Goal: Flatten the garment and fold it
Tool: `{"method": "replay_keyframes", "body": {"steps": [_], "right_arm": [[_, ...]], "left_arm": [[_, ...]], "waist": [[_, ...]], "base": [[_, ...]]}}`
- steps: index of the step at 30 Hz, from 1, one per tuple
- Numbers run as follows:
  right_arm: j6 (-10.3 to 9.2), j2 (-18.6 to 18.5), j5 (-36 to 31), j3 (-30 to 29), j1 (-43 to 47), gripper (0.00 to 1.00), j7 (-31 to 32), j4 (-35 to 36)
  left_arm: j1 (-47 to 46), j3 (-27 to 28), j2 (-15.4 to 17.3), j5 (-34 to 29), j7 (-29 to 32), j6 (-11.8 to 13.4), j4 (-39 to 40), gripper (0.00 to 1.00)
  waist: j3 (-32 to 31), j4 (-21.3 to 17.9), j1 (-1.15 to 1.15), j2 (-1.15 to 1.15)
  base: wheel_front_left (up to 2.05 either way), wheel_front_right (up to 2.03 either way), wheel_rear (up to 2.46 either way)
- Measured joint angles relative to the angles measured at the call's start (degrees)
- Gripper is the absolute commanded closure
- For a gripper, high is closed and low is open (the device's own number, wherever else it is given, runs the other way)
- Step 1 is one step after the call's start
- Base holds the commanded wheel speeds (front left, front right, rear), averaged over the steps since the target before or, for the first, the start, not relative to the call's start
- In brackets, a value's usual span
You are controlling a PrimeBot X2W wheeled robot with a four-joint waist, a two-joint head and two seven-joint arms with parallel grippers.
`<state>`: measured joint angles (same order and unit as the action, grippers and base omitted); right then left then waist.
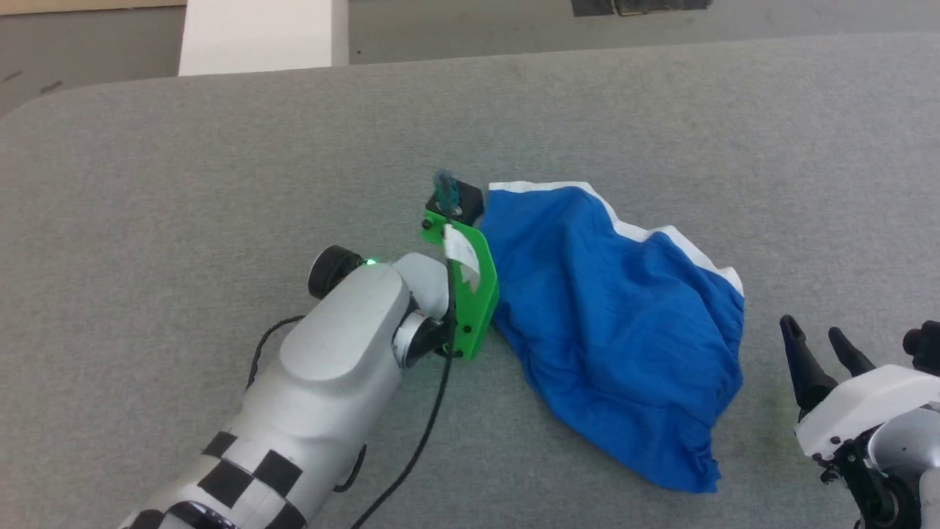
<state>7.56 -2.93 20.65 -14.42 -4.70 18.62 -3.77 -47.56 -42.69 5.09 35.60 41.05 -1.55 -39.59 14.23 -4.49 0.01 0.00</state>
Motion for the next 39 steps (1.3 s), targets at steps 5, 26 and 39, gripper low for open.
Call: {"method": "replay_keyframes", "body": {"steps": [5, 26, 39], "right_arm": [[0.00, 0.00, -0.55, -0.03, 0.02, 0.00, 0.03, -0.21], [0.00, 0.02, -1.03, 1.38, 1.34, 0.00, 1.14, -0.08], [0.00, 0.02, -1.04, 2.01, 1.31, 0.00, 1.21, -0.96]], "left_arm": [[0.94, 6.08, -0.08, 4.60, -7.23, 0.68, 2.29, 1.00], [37.60, 18.69, 12.46, 14.36, -12.73, 14.57, 32.27, 1.00], [41.93, 26.55, 12.14, 17.58, -23.12, 12.71, 38.62, 0.00]], "waist": [[-1.15, 1.90, 0.00, 0.00], [-5.48, 10.17, -0.01, 0.00], [-6.51, 10.23, -0.01, 0.00]], "base": [[0.00, 0.00, 0.00], [0.00, 0.00, 0.00], [0.00, 0.00, 0.00]]}}
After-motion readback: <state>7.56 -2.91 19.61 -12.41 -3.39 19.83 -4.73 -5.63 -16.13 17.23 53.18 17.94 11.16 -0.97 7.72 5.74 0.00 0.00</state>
